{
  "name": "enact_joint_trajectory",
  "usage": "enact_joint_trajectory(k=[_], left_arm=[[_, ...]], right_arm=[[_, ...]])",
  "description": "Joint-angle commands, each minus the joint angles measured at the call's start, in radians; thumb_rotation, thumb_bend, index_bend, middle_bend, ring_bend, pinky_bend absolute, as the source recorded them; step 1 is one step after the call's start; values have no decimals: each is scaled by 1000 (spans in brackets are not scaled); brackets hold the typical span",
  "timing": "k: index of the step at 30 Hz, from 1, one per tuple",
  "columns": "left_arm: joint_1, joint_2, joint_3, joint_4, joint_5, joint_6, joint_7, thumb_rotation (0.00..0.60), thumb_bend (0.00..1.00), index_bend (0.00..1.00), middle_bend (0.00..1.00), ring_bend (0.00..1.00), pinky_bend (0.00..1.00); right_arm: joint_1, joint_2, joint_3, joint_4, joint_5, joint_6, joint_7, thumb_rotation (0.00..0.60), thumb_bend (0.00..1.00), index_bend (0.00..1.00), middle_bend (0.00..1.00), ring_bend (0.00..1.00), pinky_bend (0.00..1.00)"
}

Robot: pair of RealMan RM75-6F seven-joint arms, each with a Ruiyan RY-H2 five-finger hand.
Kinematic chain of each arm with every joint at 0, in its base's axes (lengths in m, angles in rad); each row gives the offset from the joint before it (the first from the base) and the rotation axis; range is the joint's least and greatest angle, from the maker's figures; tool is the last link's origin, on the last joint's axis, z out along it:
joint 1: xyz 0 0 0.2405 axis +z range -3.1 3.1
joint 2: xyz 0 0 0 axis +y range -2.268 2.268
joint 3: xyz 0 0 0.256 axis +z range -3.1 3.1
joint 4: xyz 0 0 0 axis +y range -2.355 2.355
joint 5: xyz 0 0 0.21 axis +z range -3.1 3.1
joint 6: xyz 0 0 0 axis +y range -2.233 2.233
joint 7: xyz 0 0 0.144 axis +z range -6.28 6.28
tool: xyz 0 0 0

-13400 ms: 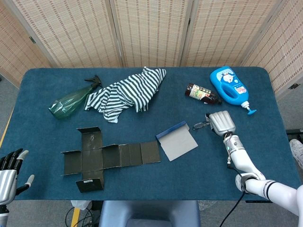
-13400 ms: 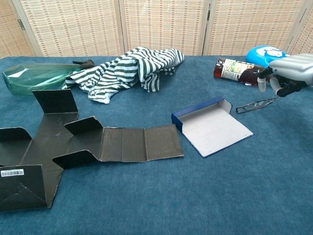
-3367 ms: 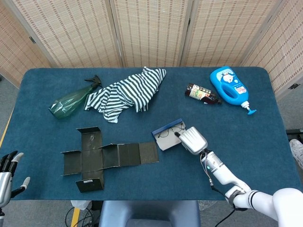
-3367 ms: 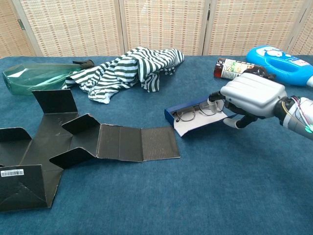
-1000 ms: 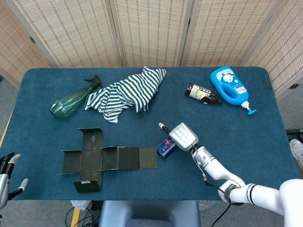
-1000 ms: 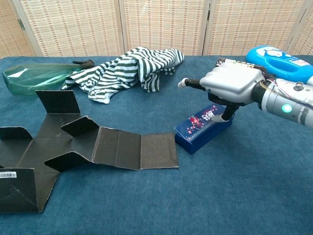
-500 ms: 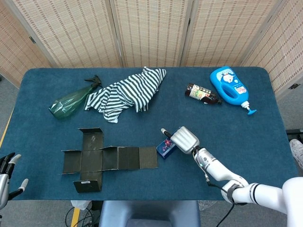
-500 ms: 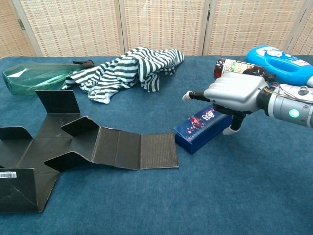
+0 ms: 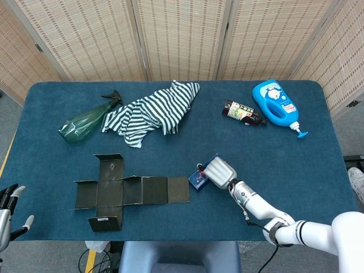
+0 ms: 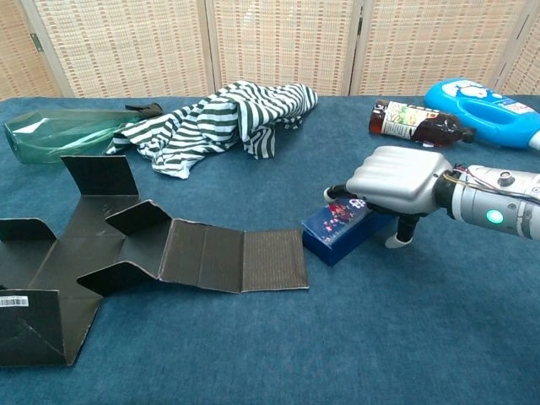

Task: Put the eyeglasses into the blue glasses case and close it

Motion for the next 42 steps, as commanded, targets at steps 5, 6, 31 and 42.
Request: enact_joint_trajectory(k=[5,6,31,42], left_arm=[[0,-2,1,1,0,-1,2,600,320,175,140,148,188],[0,-2,0,0,0,-1,2,600,319,175,140,148,188],[-10,0,-1,-13,7,-8,18,600,319,175,140,149,188],[-38,-6,-12,-19,14,-32,35,600,319,175,140,148,188]], right_arm=[[-11,2,-16,-4,-9,22,-11,600,314,439,901,971,956],[-13,2,-17,-4,-11,25,-10,600,332,464,904,971,956],[-33,69,52,-85,157,81,-39,600,233,0,896,971,956],[-189,262,20,-267,104,319,19,600,280,130,763,823,887]])
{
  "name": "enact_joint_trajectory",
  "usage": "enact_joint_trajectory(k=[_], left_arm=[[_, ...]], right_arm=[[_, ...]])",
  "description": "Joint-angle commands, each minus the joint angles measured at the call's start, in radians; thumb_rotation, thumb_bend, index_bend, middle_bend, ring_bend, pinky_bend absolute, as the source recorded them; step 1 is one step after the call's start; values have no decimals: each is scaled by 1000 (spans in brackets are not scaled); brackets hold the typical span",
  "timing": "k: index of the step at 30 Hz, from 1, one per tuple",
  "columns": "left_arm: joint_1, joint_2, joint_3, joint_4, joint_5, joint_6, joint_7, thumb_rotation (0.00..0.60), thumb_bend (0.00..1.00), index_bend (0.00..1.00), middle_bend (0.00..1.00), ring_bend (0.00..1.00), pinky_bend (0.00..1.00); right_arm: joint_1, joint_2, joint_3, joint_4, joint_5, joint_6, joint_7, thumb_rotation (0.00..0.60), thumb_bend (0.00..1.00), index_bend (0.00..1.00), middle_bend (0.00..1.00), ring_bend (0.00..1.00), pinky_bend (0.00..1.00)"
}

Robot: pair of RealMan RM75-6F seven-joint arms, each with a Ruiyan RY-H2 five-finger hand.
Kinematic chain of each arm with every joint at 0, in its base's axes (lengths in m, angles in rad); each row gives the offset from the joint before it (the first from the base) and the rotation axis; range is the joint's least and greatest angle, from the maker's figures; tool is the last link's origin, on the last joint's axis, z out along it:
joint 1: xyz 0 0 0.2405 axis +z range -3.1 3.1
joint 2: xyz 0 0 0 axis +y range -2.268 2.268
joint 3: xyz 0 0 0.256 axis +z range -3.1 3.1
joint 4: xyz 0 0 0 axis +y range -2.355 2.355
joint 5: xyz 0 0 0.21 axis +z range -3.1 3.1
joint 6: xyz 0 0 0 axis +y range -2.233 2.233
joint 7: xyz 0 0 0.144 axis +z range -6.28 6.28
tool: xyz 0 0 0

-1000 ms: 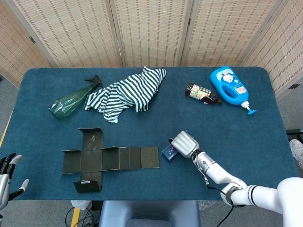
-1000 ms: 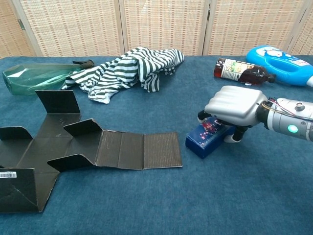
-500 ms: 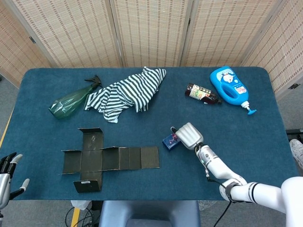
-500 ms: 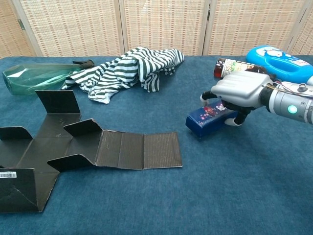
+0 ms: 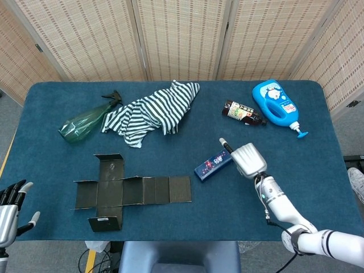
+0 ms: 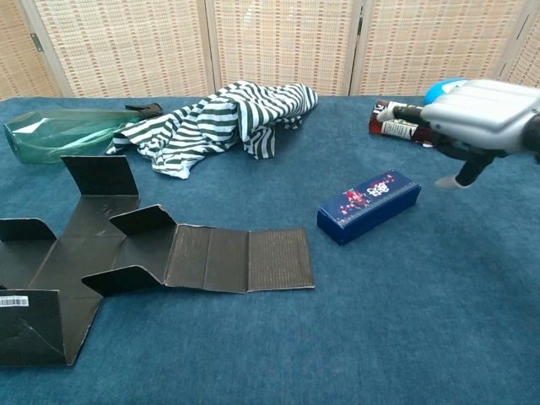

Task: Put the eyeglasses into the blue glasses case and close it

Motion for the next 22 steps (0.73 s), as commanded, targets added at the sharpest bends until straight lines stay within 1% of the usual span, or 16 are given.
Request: enact_joint_trajectory(k=[1,2,3,5,7,8,10,12,15,18,22], left_arm=[[-9,-4,-3,-2,1,-8,7,600,319,175,140,149,188],[-12,-5,-5,-2,1,-12,9,600,319,175,140,149,188],[-17,-7,-7,-3,1,-15,12,600,319,175,140,149,188],[-23,-10,-11,-4,1,-19,17,600,319,175,140,149,188],[-30,-13,-15,-6,1,-23,24,600,319,175,140,148,188],[-32,-14,-16,-7,0,-25,28,600,319,175,140,148,188],[-38,-17,-21,-11,-1,-26,36,600,319,175,140,148,188],[-41,-20,-23,-14,-2,-26,43,600,319,175,140,149,189],[-48,-29,-27,-15,-4,-29,47,600,319,175,140,148,188],[-56,-33,-30,-18,-7,-35,62,600,319,175,140,149,188],[-60,-31,-31,-26,-11,-37,74,600,319,175,140,148,188]], right_arm=[[-77,85,-22,-78,-26,96,26,600,289,158,730,787,858],[-95,103,-26,-92,-31,118,35,600,293,179,706,762,838],[-118,126,-31,-108,-37,147,49,600,297,209,663,715,801],[-153,159,-40,-129,-47,185,76,600,301,233,597,641,745],[-195,194,-50,-148,-58,228,110,600,312,241,522,553,681],[-213,207,-55,-155,-65,247,125,600,316,241,499,526,660],[-255,236,-69,-165,-88,289,169,600,324,241,439,440,596],[-291,253,-79,-166,-103,326,209,600,325,241,410,387,556],[-348,266,-90,-168,-118,382,257,600,325,241,401,348,527],[-401,270,-99,-173,-135,436,281,600,325,241,400,345,526],[-446,274,-104,-178,-146,472,297,600,325,241,400,345,525]])
